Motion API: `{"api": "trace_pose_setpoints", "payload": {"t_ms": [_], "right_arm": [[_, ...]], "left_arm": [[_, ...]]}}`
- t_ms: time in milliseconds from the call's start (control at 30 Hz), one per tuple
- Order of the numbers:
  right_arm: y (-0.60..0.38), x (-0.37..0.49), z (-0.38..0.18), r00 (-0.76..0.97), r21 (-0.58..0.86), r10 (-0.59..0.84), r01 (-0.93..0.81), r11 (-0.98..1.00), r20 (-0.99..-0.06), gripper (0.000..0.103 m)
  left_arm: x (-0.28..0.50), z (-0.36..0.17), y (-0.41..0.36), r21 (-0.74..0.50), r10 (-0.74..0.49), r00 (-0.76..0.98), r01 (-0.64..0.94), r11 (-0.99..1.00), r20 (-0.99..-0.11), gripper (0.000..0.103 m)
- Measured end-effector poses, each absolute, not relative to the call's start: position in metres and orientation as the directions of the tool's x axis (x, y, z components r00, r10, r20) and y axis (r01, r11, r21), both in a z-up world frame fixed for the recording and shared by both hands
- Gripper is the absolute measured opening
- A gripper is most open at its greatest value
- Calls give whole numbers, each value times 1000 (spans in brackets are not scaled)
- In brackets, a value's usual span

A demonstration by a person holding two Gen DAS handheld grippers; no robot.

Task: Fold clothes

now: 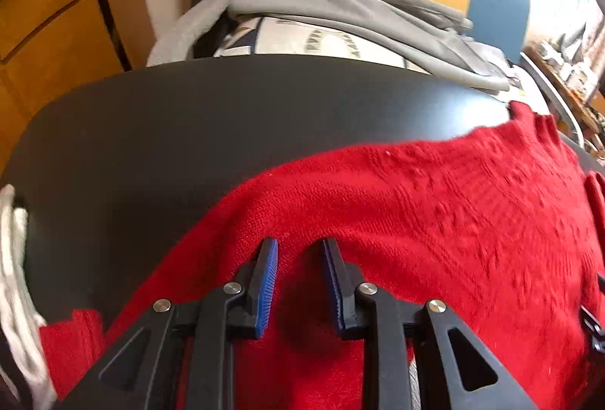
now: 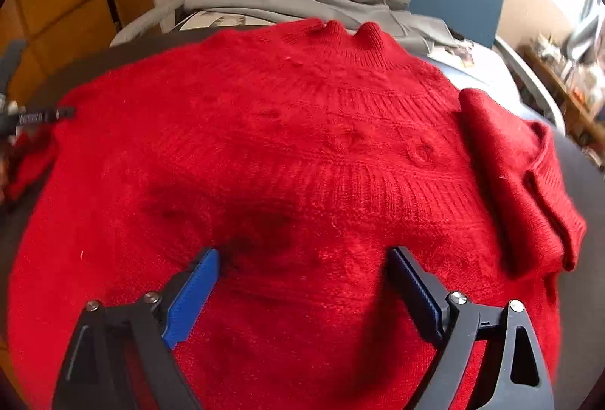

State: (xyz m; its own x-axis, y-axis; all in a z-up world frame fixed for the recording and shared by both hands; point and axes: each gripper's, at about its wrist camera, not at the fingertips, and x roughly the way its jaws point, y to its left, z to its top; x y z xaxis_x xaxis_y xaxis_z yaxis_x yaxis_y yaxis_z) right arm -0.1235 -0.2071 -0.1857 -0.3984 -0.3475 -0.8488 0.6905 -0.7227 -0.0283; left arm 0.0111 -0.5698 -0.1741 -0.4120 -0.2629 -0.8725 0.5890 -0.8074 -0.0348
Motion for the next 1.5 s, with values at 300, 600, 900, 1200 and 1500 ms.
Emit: {"api": "trace_pose_setpoints", "payload": {"t_ms": [300,600,900,1200,1500], "right_arm": [[-142,-138,-131,-525,4,-434,634,-773,-732,82],[-63,-210,-122,-583,-46,-348,553,-832,-734,84],[-62,-271,-174,-465,25,-286,492,-870,-838,57],[-21,-288,-166,-395,339,-477,370,-865,-785,33],[14,-329,-134,-487,344,-431,260,-902,-760,7]], "left_arm": [[37,-122,-513,-161,-233,-572,554,-817,-786,26],[19,-146,-374,-246,-11,-661,295,-923,-750,27],[5,-179,-356,-241,-20,-656,306,-921,-755,27],[11,-188,-374,-396,75,-706,304,-866,-705,27],[14,-189,-377,-441,99,-720,306,-844,-687,27]]}}
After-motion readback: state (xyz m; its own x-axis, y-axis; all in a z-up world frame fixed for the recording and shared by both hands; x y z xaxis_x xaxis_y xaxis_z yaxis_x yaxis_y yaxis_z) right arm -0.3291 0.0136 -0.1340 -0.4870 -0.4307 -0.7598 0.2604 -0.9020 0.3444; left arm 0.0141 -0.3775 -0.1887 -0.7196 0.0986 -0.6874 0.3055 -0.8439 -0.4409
